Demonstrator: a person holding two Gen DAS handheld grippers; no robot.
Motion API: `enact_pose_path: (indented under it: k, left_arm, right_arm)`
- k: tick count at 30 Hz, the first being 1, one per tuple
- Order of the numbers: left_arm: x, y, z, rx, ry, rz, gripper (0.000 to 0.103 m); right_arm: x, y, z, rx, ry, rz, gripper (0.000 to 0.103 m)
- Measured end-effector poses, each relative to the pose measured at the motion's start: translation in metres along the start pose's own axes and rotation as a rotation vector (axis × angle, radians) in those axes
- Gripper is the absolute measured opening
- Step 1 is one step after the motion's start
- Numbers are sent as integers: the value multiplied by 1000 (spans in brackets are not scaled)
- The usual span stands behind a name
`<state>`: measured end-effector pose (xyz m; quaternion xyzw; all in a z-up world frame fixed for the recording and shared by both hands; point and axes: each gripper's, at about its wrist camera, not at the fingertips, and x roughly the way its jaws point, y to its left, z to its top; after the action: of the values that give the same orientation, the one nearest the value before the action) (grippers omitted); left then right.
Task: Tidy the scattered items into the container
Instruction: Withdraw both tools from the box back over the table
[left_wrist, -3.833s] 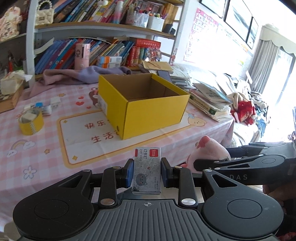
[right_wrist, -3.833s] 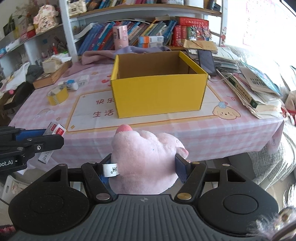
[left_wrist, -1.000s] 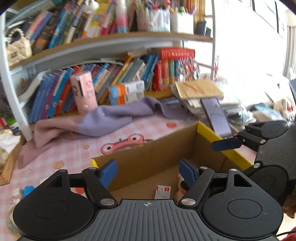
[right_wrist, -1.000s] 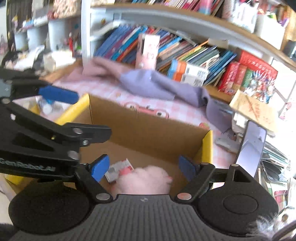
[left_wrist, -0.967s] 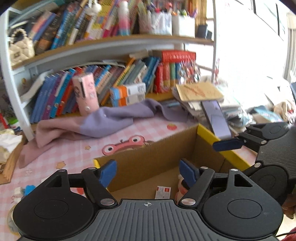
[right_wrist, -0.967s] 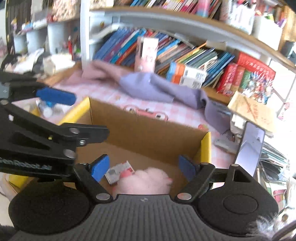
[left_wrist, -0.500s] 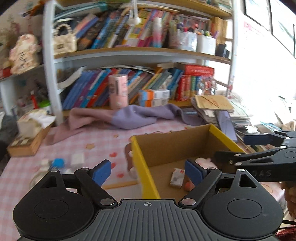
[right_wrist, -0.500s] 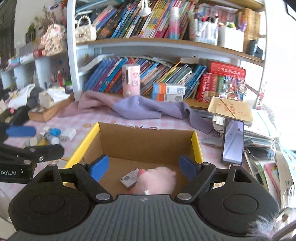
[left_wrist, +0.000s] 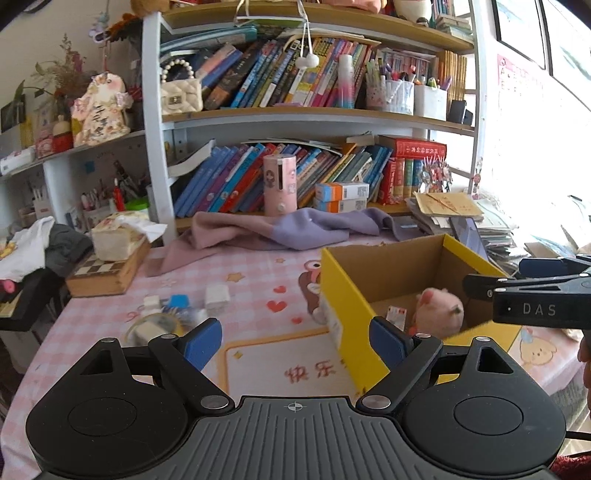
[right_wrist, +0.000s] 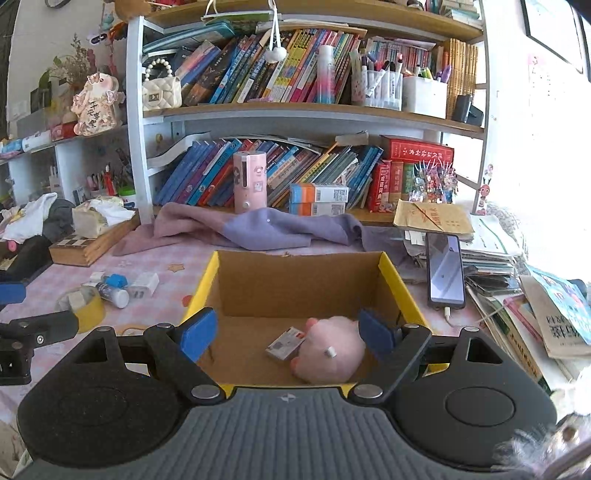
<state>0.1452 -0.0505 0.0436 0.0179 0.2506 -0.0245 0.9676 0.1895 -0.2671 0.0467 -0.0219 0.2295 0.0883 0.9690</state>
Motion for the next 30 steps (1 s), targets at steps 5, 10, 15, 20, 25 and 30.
enact_pose_path:
  k: [5,10,15,20,25,30]
  left_arm:
    - [-24,21,-20,-16,14,1,89]
    - [-42,44,-38,-61,26,5,89]
    - [-57,56,-55,-65,44,5,89]
    - [-72,63,-69,-42,75,7,89]
    - [-88,72,-76,-46,80,20,89]
    - [-98,79,-80,-63,73,33,89]
  right_arm:
    - [-19,32,-14,-17,16,5,84]
    - [-31,62,-30,-49,70,17,84]
    - [-47,84,-48,-61,103,27,84]
    - [-58,103,-62,-62,139,56,85]
    - [-70,119,-69,-70,148,96,85]
    - [-79,131,-72,-96,154,131,86]
